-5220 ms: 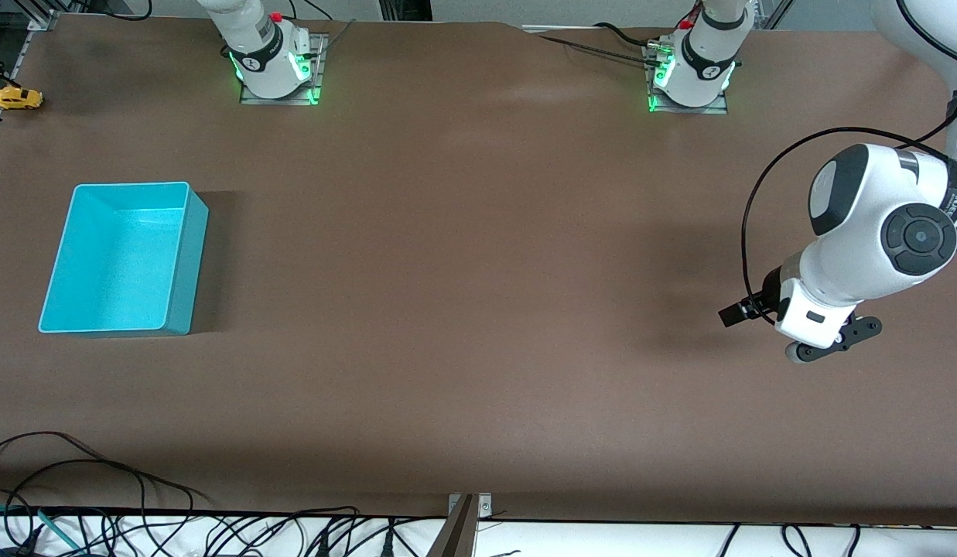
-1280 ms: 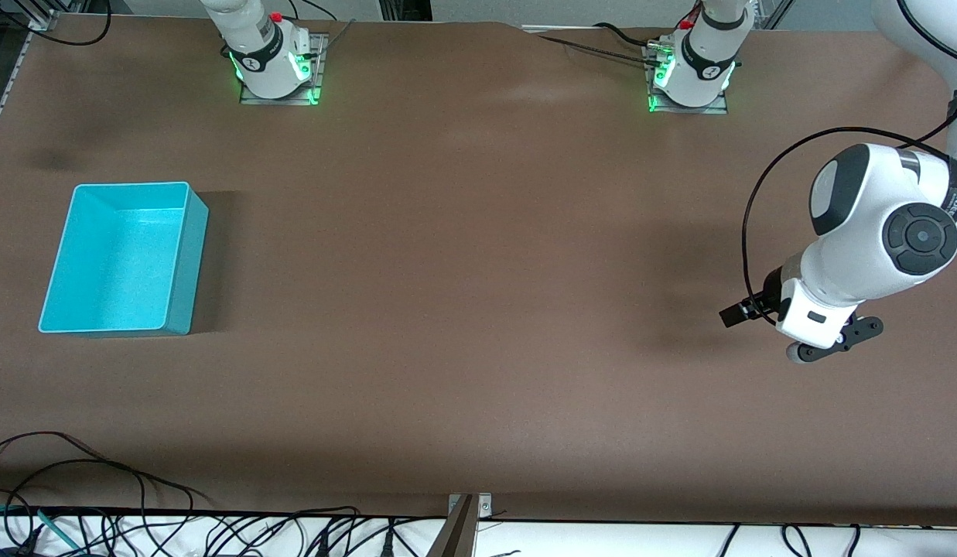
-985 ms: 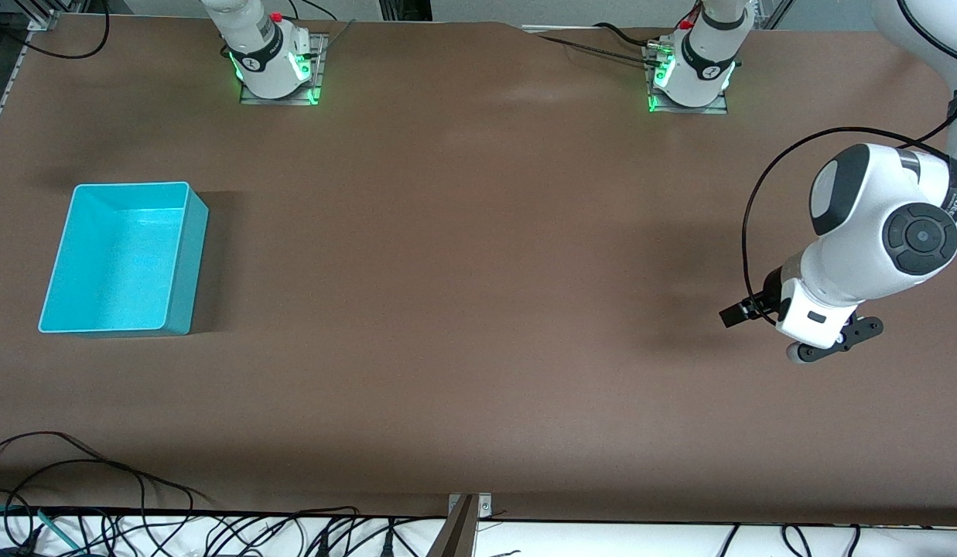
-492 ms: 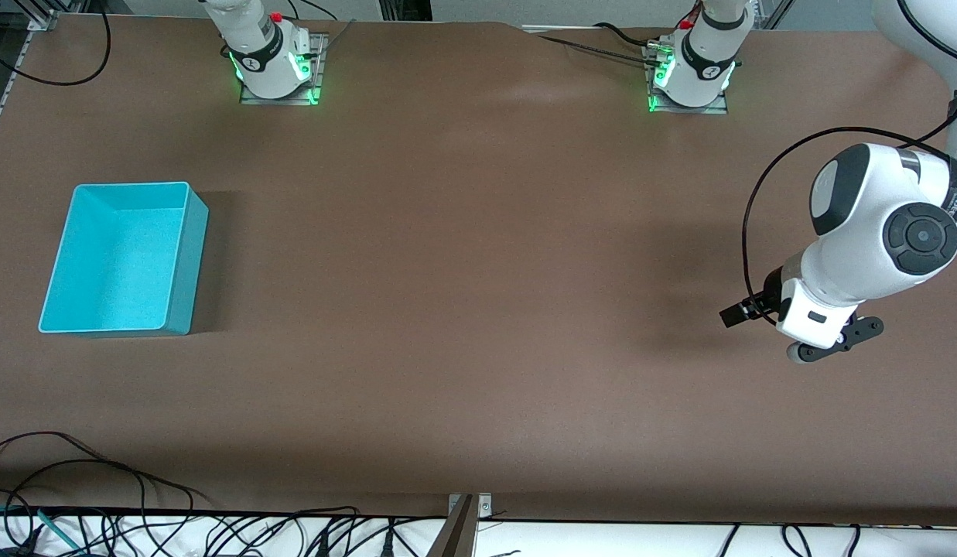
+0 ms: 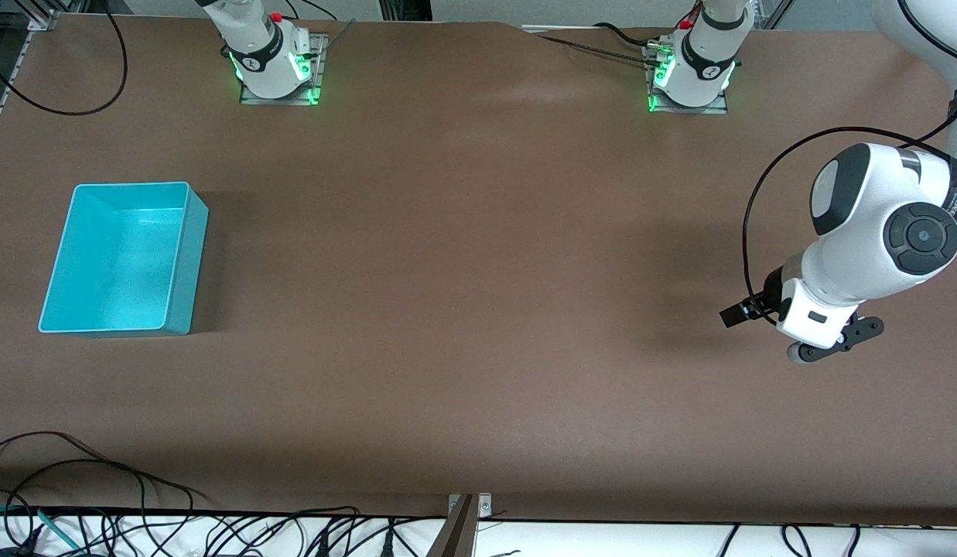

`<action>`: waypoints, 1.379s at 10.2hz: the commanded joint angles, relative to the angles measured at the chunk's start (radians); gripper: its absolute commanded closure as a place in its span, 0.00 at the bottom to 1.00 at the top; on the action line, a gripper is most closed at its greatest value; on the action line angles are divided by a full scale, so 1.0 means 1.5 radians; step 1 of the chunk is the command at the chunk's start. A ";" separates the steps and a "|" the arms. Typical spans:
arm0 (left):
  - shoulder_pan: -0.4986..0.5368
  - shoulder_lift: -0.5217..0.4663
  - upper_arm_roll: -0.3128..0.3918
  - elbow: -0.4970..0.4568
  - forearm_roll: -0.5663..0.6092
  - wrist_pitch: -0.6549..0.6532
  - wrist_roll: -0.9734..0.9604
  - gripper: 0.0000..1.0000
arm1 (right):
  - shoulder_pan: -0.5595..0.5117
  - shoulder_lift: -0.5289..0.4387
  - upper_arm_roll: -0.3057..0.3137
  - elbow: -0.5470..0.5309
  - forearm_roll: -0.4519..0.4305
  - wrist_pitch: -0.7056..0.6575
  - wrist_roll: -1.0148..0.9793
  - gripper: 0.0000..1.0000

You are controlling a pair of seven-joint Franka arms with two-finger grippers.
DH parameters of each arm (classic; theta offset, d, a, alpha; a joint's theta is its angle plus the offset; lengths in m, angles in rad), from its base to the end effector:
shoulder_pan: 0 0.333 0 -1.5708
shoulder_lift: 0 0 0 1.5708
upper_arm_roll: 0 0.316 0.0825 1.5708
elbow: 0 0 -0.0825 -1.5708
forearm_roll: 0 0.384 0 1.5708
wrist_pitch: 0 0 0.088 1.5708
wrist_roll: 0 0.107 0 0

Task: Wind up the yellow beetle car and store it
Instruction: 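Carry the held yellow car with the right gripper over the cyan box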

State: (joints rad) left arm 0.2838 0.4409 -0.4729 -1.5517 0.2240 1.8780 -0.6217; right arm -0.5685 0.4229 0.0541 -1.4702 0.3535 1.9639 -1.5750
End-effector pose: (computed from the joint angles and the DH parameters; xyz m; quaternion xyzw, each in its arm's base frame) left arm 0.6640 -0.0672 0.4110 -0.9805 -0.1938 0.0264 0.0191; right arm 0.6106 -0.3259 0.4481 -0.8794 -0.4411 -0.1693 0.0580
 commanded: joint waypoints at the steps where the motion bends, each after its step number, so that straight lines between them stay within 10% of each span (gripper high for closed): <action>1: 0.000 -0.006 0.001 0.007 -0.007 -0.016 0.011 0.00 | 0.109 -0.014 -0.003 -0.002 -0.057 0.010 0.113 1.00; 10: 0.000 -0.007 0.001 0.007 -0.007 -0.016 0.011 0.00 | 0.159 0.024 0.012 -0.004 -0.075 -0.086 0.019 1.00; 14: 0.000 -0.006 0.001 0.006 -0.007 -0.016 0.011 0.00 | 0.178 0.084 0.018 0.044 -0.207 -0.076 -0.013 1.00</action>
State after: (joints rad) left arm 0.2837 0.4408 -0.4728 -1.5512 0.2240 1.8755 -0.6217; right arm -0.3131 0.5112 0.0750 -1.4567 0.0999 1.8411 -1.5595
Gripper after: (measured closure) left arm 0.000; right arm 0.551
